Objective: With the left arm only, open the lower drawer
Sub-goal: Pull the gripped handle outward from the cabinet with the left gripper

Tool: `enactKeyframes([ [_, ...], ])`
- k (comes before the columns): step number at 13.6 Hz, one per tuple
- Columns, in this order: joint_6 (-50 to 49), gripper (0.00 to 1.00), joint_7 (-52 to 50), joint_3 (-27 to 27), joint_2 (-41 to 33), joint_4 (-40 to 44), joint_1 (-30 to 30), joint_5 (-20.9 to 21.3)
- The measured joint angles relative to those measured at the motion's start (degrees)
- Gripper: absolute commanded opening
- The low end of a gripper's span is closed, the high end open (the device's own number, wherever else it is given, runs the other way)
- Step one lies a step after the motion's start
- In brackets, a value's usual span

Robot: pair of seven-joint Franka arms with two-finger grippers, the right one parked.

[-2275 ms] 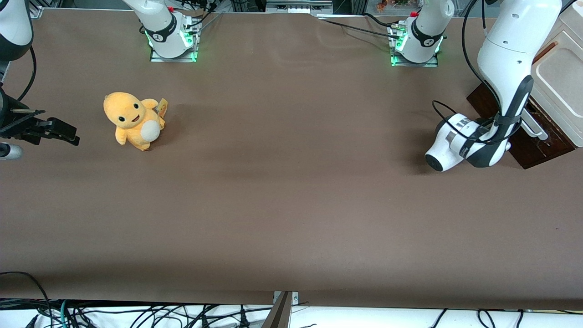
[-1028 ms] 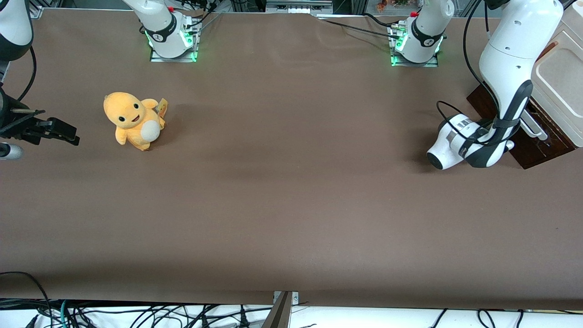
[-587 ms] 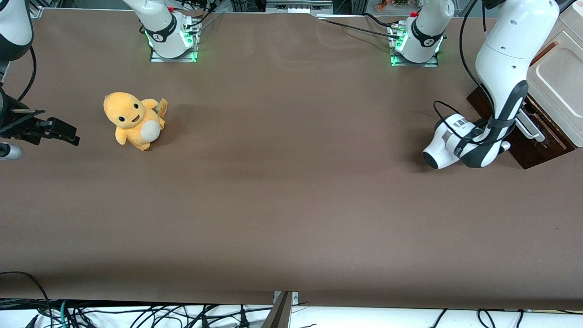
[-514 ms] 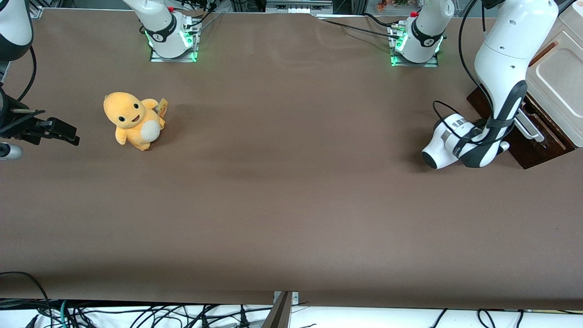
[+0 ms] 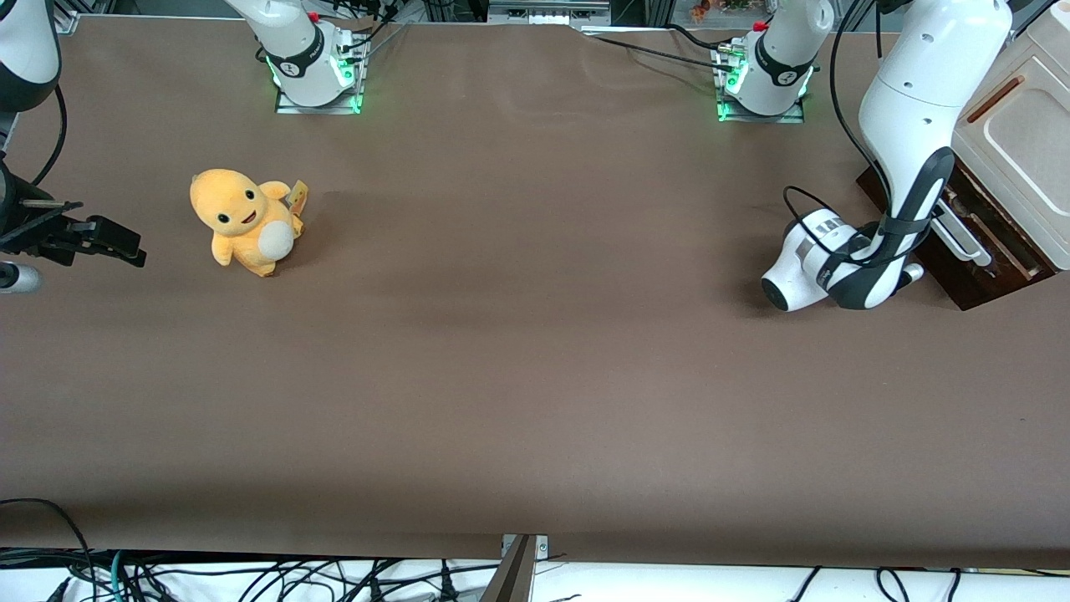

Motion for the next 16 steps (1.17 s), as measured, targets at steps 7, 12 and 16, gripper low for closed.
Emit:
enactKeyframes([
  [7,-0.1,0.00,2.1,-0.2,0.0,2.0,-1.6,-1.2],
  [12,-0.1,0.00,2.2,-1.0,0.0,2.2,-2.4,-1.5],
  [16,-0.1,0.00,2.2,-1.1,0.0,2.2,-2.4,-1.8],
])
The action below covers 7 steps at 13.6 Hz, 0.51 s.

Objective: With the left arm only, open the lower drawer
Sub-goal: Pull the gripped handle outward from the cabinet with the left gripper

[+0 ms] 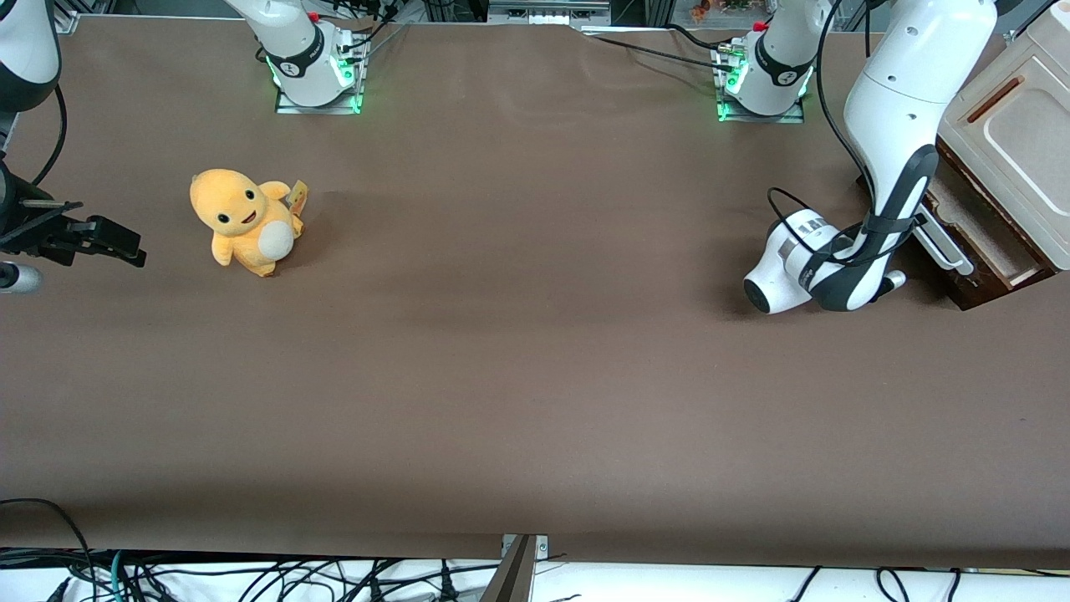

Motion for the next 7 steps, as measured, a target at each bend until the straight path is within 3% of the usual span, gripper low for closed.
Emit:
enactKeyframes([
  [7,0.0,0.00,0.0,-0.1,0.2,0.3,-0.9,-0.4],
])
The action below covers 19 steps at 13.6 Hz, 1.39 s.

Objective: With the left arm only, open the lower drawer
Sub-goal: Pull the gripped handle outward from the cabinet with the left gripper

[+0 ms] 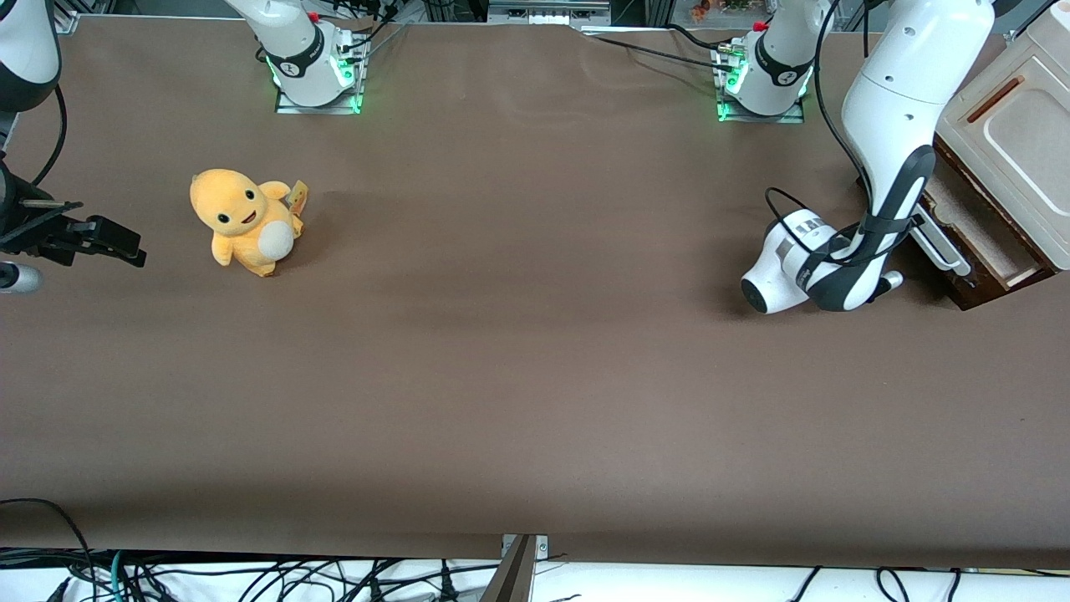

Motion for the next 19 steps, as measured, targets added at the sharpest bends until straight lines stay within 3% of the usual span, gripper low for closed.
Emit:
enactKeyframes([
  [16,0.0,0.00,0.0,0.0,0.2,0.5,-1.1,-0.4],
  [17,0.0,0.06,0.0,0.0,0.2,0.5,-1.1,-0.4],
  [18,0.0,0.36,0.0,0.0,0.2,0.5,-1.2,-0.4],
  [19,0.0,0.99,0.0,0.1,0.2,0.5,-1.2,-0.4],
])
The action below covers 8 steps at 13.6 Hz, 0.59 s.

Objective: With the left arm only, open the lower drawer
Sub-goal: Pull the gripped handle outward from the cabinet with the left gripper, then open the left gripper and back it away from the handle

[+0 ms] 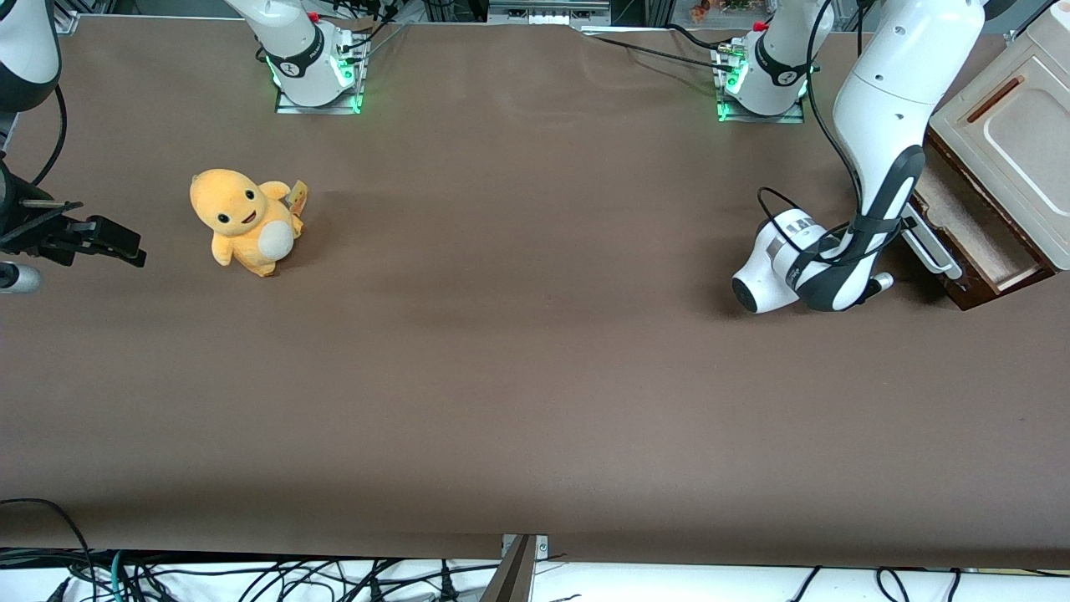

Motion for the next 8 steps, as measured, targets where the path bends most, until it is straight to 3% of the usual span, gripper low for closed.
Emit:
enactKeyframes([
  [8,-0.3,1.00,0.5,-0.2,0.0,0.0,-0.4,-1.6],
])
